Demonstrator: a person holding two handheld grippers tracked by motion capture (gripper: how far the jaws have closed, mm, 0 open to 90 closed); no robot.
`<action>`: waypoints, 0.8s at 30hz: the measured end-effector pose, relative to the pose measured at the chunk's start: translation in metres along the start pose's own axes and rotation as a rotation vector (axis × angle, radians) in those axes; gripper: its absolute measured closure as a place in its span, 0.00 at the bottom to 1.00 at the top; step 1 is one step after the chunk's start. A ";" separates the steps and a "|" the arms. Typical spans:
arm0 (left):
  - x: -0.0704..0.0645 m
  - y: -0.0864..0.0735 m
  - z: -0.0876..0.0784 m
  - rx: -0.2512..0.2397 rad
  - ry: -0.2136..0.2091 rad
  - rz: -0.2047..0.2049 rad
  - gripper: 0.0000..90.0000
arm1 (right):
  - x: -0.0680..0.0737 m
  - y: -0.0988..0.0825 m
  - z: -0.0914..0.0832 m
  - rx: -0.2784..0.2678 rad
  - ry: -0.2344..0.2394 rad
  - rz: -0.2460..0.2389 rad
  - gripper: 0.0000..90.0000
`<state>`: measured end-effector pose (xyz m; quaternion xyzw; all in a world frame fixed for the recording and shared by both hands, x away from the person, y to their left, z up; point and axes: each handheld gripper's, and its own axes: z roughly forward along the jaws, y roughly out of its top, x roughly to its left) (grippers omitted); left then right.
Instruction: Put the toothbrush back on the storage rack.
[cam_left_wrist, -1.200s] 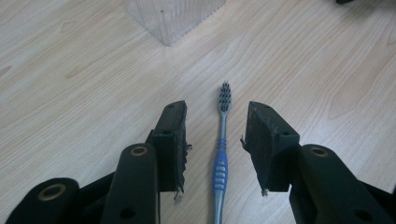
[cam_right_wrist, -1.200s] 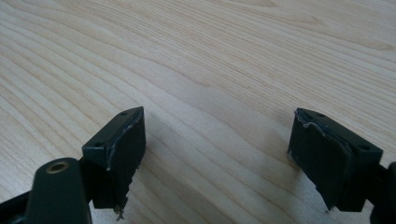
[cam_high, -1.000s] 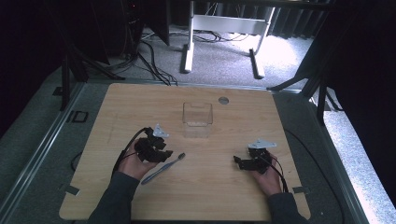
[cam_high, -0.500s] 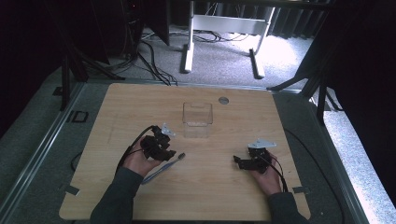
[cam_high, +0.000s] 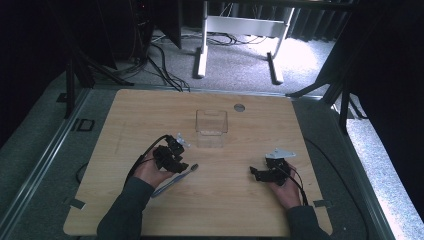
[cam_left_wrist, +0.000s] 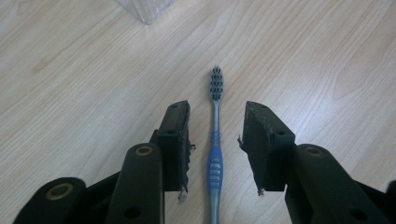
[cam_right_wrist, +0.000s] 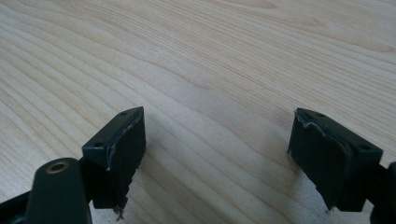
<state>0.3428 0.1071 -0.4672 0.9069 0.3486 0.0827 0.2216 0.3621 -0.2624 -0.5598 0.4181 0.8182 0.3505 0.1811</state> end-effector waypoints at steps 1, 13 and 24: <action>0.001 0.000 0.001 0.007 0.000 0.003 0.70 | 0.000 0.000 0.000 0.000 0.000 0.000 0.21; 0.005 0.002 0.006 0.066 -0.012 -0.040 0.72 | 0.000 0.000 0.000 0.000 0.000 0.000 0.21; 0.003 0.003 0.015 0.123 -0.030 -0.046 0.73 | 0.000 0.000 0.000 0.001 0.000 -0.001 0.21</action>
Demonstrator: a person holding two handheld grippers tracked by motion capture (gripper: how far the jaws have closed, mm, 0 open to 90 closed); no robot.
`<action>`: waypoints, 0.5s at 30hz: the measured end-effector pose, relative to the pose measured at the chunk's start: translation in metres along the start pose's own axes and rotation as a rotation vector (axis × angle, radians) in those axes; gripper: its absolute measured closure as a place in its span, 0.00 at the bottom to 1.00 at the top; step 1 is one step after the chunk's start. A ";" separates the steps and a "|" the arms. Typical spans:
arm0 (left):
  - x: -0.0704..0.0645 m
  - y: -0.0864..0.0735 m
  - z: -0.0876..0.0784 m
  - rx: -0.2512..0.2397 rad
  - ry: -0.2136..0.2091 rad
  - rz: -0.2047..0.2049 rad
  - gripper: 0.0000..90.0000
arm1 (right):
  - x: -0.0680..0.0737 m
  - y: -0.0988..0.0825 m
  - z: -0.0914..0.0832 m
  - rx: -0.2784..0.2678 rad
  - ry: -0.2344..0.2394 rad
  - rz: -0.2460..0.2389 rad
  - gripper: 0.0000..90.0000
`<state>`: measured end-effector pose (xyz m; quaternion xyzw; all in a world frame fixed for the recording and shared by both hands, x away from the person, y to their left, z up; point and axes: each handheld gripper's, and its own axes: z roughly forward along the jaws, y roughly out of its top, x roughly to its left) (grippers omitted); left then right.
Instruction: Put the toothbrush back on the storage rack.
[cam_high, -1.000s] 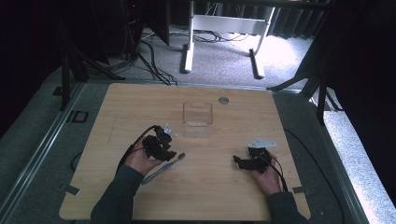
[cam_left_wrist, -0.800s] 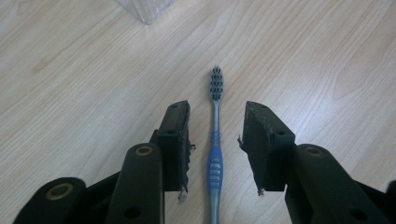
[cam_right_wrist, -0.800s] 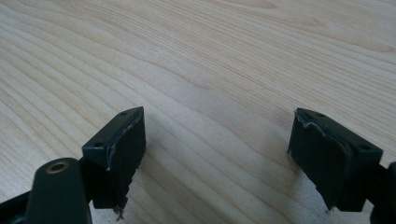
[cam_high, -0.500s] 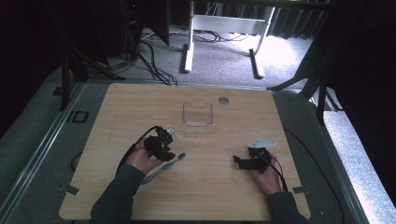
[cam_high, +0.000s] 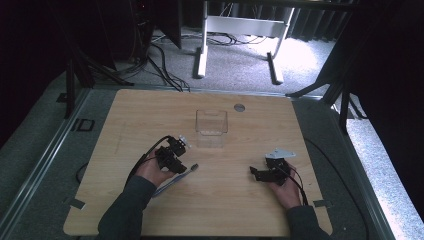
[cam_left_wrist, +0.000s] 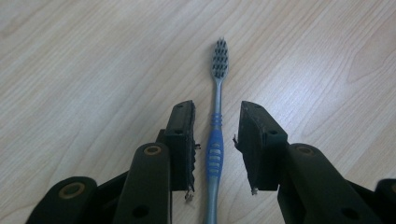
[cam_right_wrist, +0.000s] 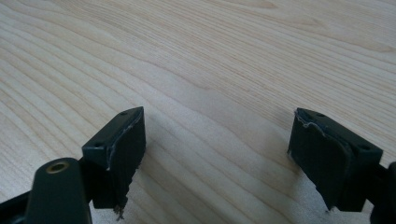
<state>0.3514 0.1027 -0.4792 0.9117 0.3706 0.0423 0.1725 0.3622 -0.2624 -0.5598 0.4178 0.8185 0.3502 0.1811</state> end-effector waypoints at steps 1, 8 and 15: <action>0.000 0.000 0.000 0.009 -0.001 0.002 0.73 | 0.000 0.000 0.000 0.000 0.000 0.000 0.21; 0.000 0.001 0.005 0.045 -0.010 0.005 0.73 | 0.000 0.000 0.000 0.000 0.000 0.000 0.21; -0.001 0.001 0.012 0.082 -0.023 0.003 0.74 | 0.000 0.000 0.000 0.000 0.000 0.000 0.21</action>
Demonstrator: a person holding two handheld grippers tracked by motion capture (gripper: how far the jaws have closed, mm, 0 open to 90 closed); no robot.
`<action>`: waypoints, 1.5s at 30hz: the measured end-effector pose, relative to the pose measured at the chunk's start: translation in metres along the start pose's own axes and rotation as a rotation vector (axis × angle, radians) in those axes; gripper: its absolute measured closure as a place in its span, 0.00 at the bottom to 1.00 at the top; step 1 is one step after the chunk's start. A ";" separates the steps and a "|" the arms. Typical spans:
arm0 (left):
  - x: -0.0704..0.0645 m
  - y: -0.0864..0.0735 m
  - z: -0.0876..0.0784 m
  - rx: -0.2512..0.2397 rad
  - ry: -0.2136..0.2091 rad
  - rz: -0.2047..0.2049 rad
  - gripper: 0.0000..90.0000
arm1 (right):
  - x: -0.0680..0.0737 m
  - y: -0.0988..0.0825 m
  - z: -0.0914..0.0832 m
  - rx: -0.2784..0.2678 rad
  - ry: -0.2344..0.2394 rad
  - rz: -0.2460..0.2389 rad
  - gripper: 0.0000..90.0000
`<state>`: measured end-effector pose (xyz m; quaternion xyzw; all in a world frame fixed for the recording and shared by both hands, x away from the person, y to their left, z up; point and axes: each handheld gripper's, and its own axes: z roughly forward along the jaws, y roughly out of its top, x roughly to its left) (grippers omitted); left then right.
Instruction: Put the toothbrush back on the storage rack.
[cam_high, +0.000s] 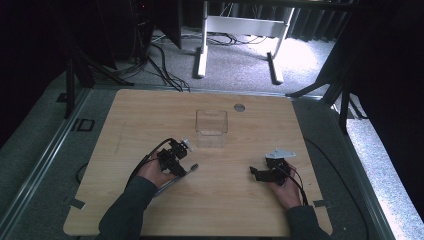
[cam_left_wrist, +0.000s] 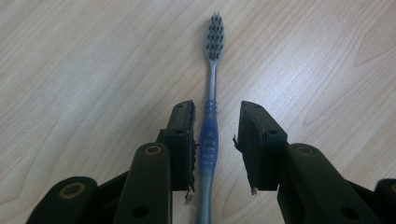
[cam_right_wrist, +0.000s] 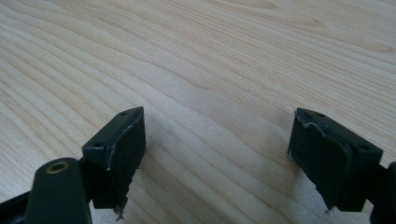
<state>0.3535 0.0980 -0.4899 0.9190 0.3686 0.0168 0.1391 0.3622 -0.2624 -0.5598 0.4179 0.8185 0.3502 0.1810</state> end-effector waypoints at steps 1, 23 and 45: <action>0.000 0.000 0.001 0.005 0.000 0.004 0.74 | 0.000 0.000 0.000 0.000 0.000 0.000 0.21; 0.000 0.001 0.013 0.096 0.006 0.019 0.78 | 0.000 0.000 0.000 0.000 0.000 0.000 0.21; 0.002 0.001 0.026 0.169 0.013 0.035 0.81 | 0.000 0.000 0.000 0.000 0.000 0.000 0.21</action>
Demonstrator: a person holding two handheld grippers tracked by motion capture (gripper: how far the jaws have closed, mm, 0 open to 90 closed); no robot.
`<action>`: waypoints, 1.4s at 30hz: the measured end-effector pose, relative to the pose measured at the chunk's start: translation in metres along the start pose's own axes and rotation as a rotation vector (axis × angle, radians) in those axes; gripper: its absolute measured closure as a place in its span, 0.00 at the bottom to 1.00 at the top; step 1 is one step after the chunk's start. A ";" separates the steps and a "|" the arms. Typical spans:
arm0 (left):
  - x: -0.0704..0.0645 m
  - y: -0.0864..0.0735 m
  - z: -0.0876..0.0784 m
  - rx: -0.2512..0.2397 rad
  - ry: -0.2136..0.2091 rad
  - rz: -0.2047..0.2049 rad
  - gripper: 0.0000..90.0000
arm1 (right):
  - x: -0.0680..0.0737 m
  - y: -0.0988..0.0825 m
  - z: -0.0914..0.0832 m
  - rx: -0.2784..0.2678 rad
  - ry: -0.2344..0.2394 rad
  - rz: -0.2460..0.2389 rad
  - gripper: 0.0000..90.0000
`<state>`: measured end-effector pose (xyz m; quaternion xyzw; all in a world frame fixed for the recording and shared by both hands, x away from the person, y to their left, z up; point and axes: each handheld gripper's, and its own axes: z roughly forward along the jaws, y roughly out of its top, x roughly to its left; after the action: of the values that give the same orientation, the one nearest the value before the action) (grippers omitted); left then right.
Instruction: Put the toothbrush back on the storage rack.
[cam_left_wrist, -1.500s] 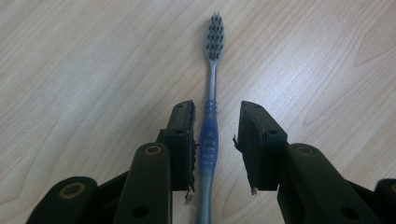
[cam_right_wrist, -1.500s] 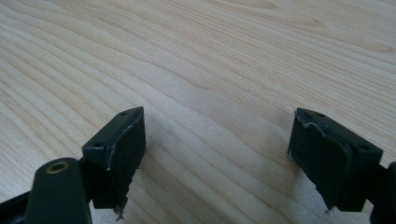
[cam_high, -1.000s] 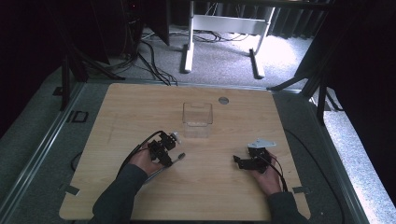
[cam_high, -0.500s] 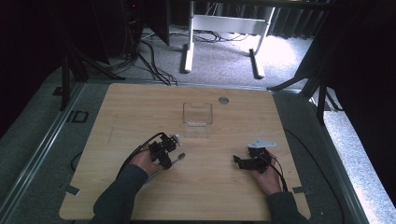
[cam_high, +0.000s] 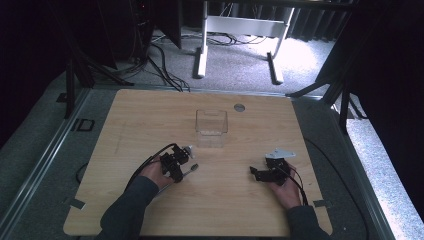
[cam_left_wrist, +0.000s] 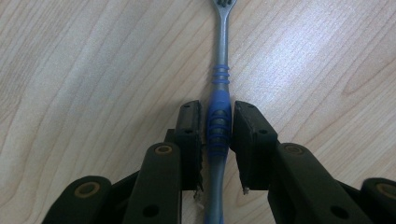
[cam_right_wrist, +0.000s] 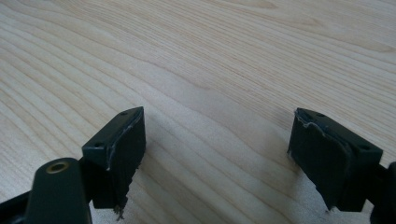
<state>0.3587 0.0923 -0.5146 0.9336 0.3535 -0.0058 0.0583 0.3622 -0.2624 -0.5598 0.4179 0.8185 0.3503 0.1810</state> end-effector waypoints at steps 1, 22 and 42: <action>0.000 0.000 0.000 0.003 0.001 0.001 0.82 | 0.000 0.000 0.000 0.000 0.000 0.000 0.21; 0.002 -0.003 -0.005 -0.018 0.014 -0.011 0.87 | 0.000 0.000 0.000 0.000 0.000 0.000 0.21; 0.005 -0.009 -0.020 -0.079 0.012 -0.029 0.87 | 0.000 0.000 0.000 0.000 0.000 0.000 0.21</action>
<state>0.3563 0.1048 -0.4958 0.9253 0.3674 0.0130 0.0930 0.3622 -0.2624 -0.5598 0.4180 0.8185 0.3501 0.1811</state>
